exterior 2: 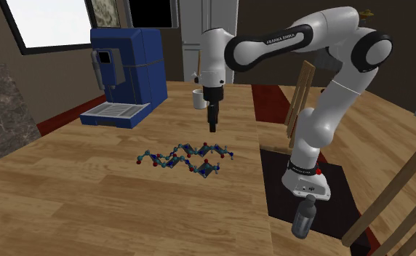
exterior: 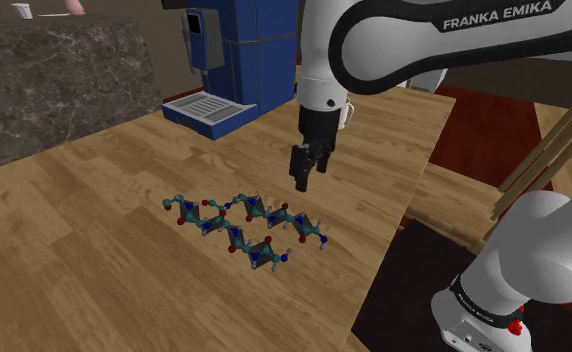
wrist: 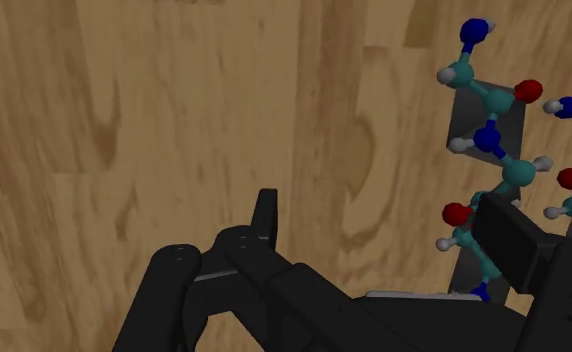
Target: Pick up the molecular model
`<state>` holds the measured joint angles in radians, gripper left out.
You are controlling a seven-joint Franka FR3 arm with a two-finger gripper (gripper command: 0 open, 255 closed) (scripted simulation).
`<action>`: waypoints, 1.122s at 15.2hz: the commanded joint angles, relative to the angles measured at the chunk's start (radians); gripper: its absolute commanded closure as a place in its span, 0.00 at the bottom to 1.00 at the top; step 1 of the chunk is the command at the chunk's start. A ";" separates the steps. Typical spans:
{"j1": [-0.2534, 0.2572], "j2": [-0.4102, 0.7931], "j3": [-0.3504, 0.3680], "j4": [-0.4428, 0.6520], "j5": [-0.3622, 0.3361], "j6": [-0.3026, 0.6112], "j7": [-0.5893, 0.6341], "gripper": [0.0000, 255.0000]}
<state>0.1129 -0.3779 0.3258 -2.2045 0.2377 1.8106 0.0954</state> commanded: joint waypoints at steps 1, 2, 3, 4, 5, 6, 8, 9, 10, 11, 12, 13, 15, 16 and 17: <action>0.011 0.066 0.036 0.049 0.000 0.019 0.038 0.00; 0.016 0.097 0.052 0.072 -0.002 0.026 0.056 0.00; 0.021 0.128 0.068 0.096 -0.006 0.033 0.075 0.00; 0.027 0.160 0.083 0.121 -0.010 0.039 0.094 0.00; 0.033 0.193 0.098 0.148 -0.017 0.045 0.113 0.00; 0.039 0.227 0.113 0.175 -0.024 0.050 0.132 0.00; 0.045 0.256 0.125 0.186 -0.032 0.067 0.147 0.00; 0.046 0.258 0.125 0.175 -0.032 0.081 0.146 0.00; 0.046 0.261 0.126 0.164 -0.032 0.094 0.145 0.00; 0.047 0.264 0.127 0.153 -0.032 0.107 0.144 0.00; 0.047 0.267 0.128 0.143 -0.032 0.121 0.143 0.00; 0.048 0.270 0.129 0.133 -0.033 0.134 0.142 0.00; 0.048 0.276 0.131 0.117 -0.033 0.155 0.141 0.00; 0.048 0.276 0.131 0.117 -0.033 0.155 0.141 0.00; 0.048 0.278 0.130 0.118 -0.034 0.156 0.141 1.00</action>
<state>0.1609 -0.0999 0.4561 -2.0843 0.2033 1.9639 0.2367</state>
